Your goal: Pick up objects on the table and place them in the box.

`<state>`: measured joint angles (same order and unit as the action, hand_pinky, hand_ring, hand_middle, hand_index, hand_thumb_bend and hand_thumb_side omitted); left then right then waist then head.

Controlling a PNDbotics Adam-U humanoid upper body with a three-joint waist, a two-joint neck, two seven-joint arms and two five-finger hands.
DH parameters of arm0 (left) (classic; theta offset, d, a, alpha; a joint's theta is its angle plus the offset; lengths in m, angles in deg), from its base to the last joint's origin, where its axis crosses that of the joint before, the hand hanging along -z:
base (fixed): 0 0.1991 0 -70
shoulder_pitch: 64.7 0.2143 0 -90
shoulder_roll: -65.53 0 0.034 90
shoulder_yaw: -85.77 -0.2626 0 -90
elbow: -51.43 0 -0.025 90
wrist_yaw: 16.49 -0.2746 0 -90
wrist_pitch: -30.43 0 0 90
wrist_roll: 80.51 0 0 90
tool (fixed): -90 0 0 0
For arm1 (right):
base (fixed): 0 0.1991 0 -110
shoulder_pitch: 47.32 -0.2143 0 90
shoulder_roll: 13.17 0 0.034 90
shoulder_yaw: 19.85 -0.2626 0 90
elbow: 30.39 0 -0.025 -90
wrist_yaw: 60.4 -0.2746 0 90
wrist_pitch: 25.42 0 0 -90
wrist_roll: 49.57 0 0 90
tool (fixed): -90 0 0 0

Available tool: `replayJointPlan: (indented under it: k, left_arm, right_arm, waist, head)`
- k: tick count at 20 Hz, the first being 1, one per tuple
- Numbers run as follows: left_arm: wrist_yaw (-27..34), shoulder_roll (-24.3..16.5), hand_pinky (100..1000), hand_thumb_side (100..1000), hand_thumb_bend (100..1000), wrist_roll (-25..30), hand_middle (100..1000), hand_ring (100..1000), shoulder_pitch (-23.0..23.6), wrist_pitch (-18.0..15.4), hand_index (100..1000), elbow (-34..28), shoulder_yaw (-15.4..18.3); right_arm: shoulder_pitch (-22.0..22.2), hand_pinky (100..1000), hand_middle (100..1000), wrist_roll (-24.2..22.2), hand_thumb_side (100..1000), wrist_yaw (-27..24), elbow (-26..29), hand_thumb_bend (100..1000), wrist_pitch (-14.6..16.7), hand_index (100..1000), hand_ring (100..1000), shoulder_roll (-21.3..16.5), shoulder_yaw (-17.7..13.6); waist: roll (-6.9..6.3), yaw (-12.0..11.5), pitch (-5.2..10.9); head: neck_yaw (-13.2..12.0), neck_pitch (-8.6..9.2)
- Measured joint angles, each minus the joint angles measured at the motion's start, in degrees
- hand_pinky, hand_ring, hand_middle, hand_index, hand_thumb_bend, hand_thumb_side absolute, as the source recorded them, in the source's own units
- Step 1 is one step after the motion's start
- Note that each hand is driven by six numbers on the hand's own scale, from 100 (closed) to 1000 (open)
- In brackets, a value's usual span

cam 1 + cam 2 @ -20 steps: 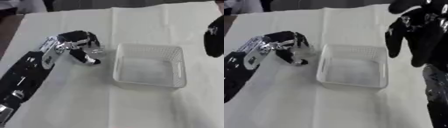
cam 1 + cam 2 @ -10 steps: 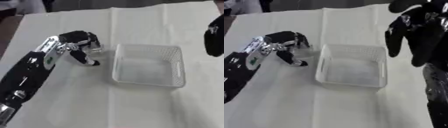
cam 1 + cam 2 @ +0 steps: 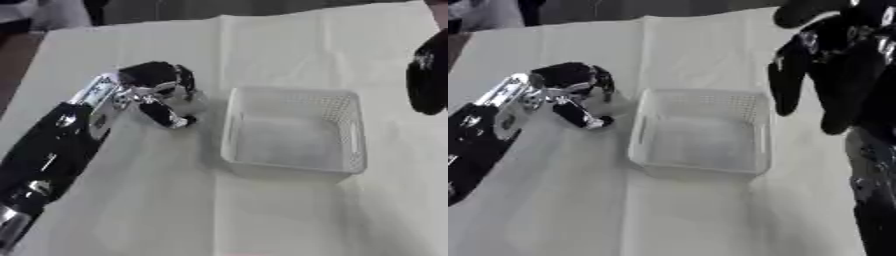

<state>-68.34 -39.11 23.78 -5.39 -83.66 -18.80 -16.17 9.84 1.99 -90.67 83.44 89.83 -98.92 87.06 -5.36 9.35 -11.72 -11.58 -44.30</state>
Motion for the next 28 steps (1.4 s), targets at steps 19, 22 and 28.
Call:
replayJointPlan:
  k: [19,22,28]
  left_arm:
    - [16.2,-0.5,100,206,100,-8.3,132,145,5.6,2.6,313,-6.8,2.1]
    - [19.1,-1.5,100,200,100,-7.1,137,150,6.4,3.9,316,-8.8,2.7]
    - [20.6,-2.9,100,201,100,-6.3,139,153,6.4,4.6,318,-10.2,3.2]
  right_arm:
    - [0.1,230,769,-0.3,891,0.0,0.0,100,-0.3,443,384,0.0,0.0]
    - [0.5,230,767,-0.3,892,0.0,0.0,100,-0.3,437,384,0.0,0.0]
    - [0.6,231,766,-0.3,892,0.0,0.0,100,-0.3,437,384,0.0,0.0]
  waist:
    - [-0.08,-0.7,0.01]
    - [-0.11,-0.9,0.06]
    - [-0.13,-1.0,0.36]
  head:
    - [0.1,0.0]
    - [0.1,0.0]
    - [0.5,0.0]
